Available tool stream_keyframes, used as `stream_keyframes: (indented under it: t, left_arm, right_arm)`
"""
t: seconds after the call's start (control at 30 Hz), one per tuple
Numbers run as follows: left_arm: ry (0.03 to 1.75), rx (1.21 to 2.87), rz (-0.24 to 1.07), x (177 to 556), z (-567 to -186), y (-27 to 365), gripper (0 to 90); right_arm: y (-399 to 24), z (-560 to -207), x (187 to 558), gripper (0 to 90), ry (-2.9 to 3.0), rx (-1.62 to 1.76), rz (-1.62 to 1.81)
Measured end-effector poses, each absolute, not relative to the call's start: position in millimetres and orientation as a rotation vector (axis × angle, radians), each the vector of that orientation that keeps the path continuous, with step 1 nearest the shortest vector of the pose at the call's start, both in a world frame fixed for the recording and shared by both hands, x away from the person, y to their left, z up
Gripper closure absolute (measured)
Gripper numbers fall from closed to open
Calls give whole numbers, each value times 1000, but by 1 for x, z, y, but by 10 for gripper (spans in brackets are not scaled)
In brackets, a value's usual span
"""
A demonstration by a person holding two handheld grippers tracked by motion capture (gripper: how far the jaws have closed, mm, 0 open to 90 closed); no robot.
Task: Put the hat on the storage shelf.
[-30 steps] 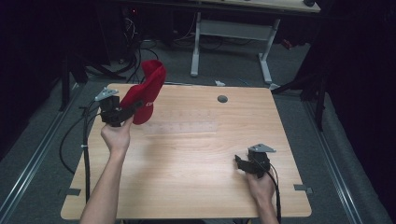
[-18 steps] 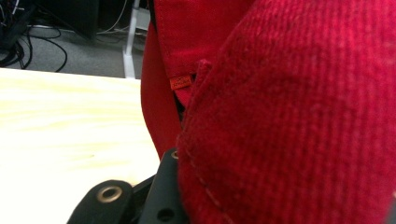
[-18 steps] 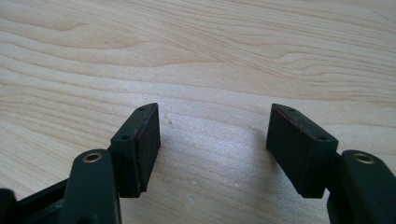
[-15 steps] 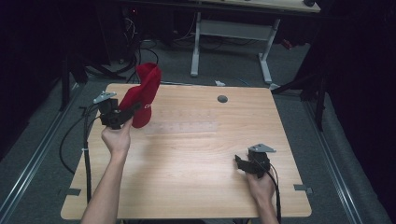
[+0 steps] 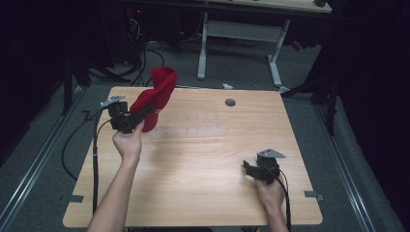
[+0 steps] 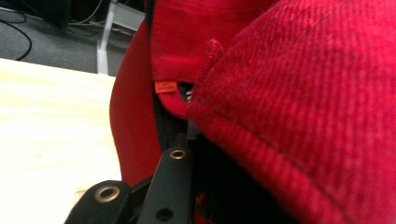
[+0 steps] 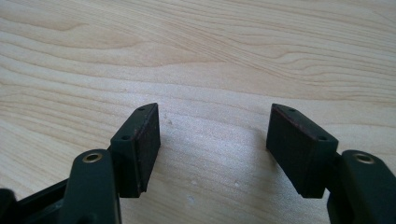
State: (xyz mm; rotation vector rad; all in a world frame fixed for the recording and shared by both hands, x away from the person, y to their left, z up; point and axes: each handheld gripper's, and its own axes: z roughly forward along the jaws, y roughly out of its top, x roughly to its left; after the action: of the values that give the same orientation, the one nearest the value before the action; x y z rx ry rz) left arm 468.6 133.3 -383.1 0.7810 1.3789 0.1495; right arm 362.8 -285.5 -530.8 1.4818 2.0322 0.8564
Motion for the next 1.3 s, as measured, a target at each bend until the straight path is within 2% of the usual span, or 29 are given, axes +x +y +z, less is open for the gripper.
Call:
stream_keyframes:
  t: [0.27, 0.5, 1.0, 1.3]
  left_arm:
    - [1383, 749, 93, 471, -386, 130, 792]
    - [1399, 735, 97, 471, -399, 136, 793]
    - [1411, 862, 282, 461, -421, 145, 765]
    - [1394, 926, 379, 458, -426, 149, 646]
  right_arm:
    - [-285, -531, 363, 354, 2032, 1482, 857]
    - [-286, -531, 363, 354, 2032, 1481, 856]
    - [-286, -531, 363, 353, 2033, 1481, 857]
    - [-285, -531, 363, 353, 2033, 1481, 857]
